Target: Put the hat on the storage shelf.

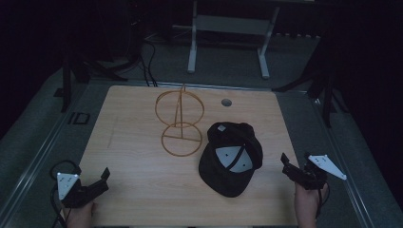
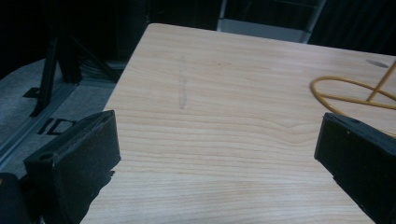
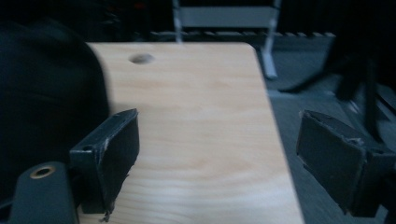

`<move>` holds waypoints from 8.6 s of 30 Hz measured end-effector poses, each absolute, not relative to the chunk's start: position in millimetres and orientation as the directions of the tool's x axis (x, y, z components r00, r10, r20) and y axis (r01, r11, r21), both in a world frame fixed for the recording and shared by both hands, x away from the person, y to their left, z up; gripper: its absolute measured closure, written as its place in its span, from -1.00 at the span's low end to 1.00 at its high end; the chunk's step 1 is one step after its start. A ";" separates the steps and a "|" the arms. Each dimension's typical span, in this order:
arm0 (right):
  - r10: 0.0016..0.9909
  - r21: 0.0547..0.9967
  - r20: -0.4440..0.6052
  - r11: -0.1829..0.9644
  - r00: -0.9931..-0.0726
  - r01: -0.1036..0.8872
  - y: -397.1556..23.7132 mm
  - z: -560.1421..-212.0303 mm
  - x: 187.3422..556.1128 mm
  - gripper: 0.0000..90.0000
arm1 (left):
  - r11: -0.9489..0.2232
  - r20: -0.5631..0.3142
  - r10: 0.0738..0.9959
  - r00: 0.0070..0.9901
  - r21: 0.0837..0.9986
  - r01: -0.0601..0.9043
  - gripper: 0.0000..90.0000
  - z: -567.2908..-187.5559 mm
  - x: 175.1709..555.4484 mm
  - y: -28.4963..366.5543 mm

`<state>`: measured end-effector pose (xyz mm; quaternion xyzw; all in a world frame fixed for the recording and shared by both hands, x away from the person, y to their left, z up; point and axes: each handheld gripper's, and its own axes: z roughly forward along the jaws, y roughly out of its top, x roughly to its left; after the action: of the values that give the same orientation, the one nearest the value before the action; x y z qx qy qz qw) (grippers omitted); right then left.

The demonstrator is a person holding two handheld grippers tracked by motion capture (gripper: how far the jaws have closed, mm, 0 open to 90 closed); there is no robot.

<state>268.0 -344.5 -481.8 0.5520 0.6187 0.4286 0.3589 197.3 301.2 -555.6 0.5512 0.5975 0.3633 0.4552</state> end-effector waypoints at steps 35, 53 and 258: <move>0.945 0.811 0.001 0.190 -0.327 0.553 -237.2 -485.5 328.5 -0.06 | -0.004 -0.062 0.986 0.151 0.916 0.402 -0.99 -553.2 199.8 278.5; 0.973 0.861 0.069 0.053 -0.219 0.506 -250.9 -485.1 328.0 0.97 | -0.022 -0.048 0.985 0.163 0.916 0.402 -0.98 -553.4 199.8 276.1; 0.431 0.938 -0.204 0.342 -0.879 -0.050 -231.4 -366.5 223.8 0.98 | -0.191 0.037 0.478 0.877 0.980 0.063 0.21 -390.9 278.9 116.5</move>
<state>223.8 -231.4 -366.5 0.1205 0.7905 0.5609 0.2144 278.9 116.5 -390.9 0.7525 0.1798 0.1703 0.6103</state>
